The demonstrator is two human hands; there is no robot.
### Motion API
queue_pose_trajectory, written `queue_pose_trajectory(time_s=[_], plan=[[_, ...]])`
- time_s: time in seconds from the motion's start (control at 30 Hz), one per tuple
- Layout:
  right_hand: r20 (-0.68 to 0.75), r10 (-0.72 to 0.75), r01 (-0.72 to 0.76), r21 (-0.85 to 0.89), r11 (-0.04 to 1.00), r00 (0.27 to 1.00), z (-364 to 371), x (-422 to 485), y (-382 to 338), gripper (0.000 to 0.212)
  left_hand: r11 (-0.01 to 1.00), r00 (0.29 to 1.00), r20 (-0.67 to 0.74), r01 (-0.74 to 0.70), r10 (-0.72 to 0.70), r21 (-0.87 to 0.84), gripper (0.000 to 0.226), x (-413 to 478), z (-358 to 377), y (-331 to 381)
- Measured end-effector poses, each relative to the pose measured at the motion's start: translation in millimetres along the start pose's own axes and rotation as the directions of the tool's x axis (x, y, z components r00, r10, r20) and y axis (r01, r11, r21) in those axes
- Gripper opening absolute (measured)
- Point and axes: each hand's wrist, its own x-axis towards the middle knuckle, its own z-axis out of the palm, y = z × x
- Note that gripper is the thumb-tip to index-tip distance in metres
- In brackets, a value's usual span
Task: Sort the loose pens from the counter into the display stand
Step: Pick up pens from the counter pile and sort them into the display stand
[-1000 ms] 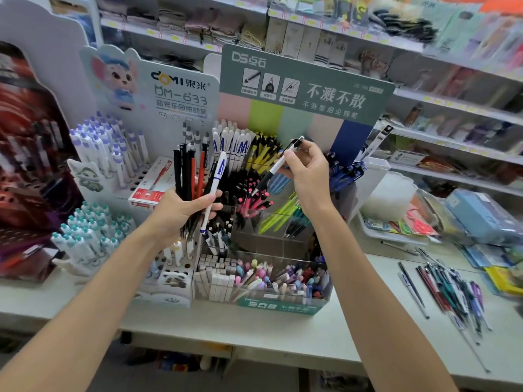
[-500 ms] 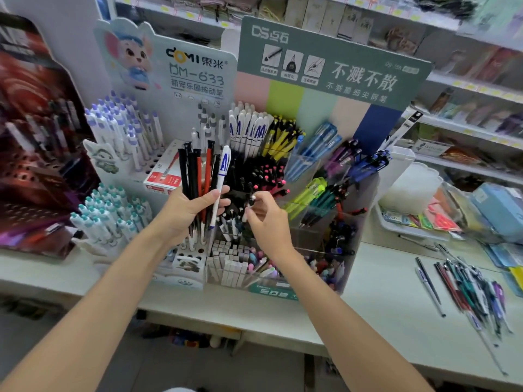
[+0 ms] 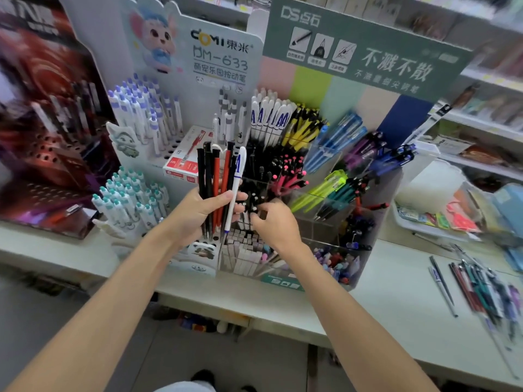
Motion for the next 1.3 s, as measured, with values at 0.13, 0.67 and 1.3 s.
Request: queue_pose_trajectory(time_s=[0.13, 0.67, 1.3], plan=[[-0.259, -0.02, 0.143, 0.468, 0.872, 0.966, -64, -7, -19, 0.029, 0.996, 0.992, 0.111, 0.043, -0.052, 0.081, 0.026, 0, 5, 3], [-0.042, -0.096, 0.101, 0.613, 0.784, 0.995, -145, 1, -3, 0.015, 0.978, 0.882, 0.454, 0.038, -0.13, 0.206, 0.031, 20, 71, 3], [-0.647, 0.188, 0.216, 0.492, 0.843, 0.739, -198, -2, 76, 0.033, 0.996, 0.968, 0.24, 0.053, -0.069, 0.075, 0.038, 45, 100, -15]])
